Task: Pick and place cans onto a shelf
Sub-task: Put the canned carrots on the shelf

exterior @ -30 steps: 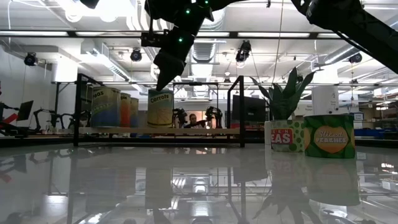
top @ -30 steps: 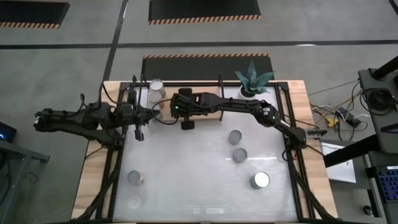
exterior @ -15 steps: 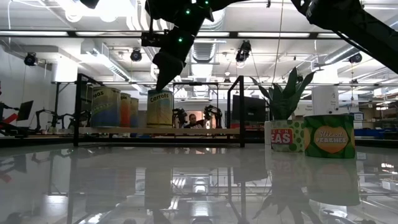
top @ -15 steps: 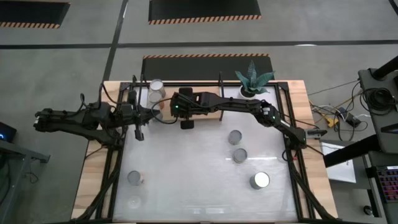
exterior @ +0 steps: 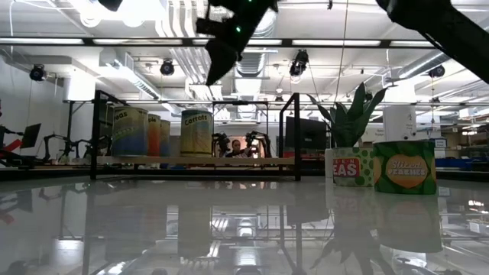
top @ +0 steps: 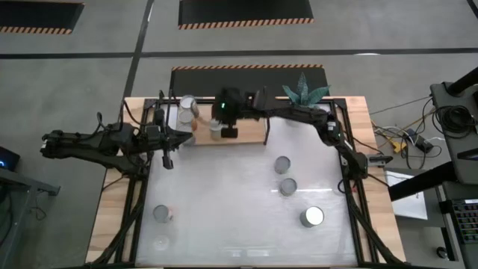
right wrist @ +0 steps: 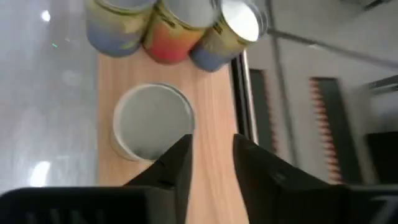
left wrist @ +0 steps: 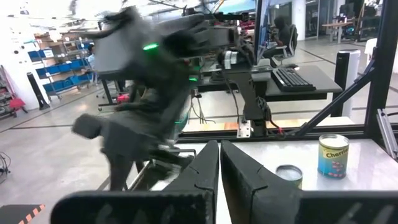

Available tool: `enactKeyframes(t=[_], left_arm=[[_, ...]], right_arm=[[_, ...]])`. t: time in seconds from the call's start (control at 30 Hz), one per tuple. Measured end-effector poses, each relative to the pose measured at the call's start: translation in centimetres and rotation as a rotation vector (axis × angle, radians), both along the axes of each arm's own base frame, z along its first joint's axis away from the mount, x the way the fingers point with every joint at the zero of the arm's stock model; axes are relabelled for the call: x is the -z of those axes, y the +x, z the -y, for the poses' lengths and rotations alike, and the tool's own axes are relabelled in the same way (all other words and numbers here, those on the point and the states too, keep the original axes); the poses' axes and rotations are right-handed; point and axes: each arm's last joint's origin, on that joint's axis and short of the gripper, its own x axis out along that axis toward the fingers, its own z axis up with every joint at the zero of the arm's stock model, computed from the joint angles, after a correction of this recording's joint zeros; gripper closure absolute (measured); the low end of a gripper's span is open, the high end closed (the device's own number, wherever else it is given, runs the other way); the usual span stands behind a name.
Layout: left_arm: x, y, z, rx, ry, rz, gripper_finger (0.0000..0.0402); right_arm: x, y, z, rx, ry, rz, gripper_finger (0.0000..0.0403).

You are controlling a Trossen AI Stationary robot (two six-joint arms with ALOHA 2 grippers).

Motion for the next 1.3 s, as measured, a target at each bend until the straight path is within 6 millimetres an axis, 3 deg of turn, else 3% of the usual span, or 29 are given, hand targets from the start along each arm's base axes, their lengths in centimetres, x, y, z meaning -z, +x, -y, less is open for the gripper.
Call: enactKeyframes(t=[0.2,0.33,0.63,0.93,1.3], left_arm=[[0.0,0.0,0.0,0.000,0.003,-0.001,0.0402],[0.0,0.0,0.0,0.000,0.003,-0.001,0.0402],[0.0,0.0,0.0,0.000,0.006,-0.001,0.0402],[0.0,0.0,0.0,0.000,0.006,-0.001,0.0402],[0.0,0.0,0.0,0.000,0.006,-0.001,0.0402]], right_arm=[[1.9,-1.5,6.6,0.057,0.218,0.038,0.0385],[3.8,-2.2,9.2,0.062,0.351,0.049,0.0391],[6.0,-1.4,7.4,0.002,0.423,0.004,0.0394],[6.1,-0.6,5.5,-0.037,0.421,-0.007,0.0394],[6.1,-0.5,5.1,-0.030,0.428,-0.007,0.0394]])
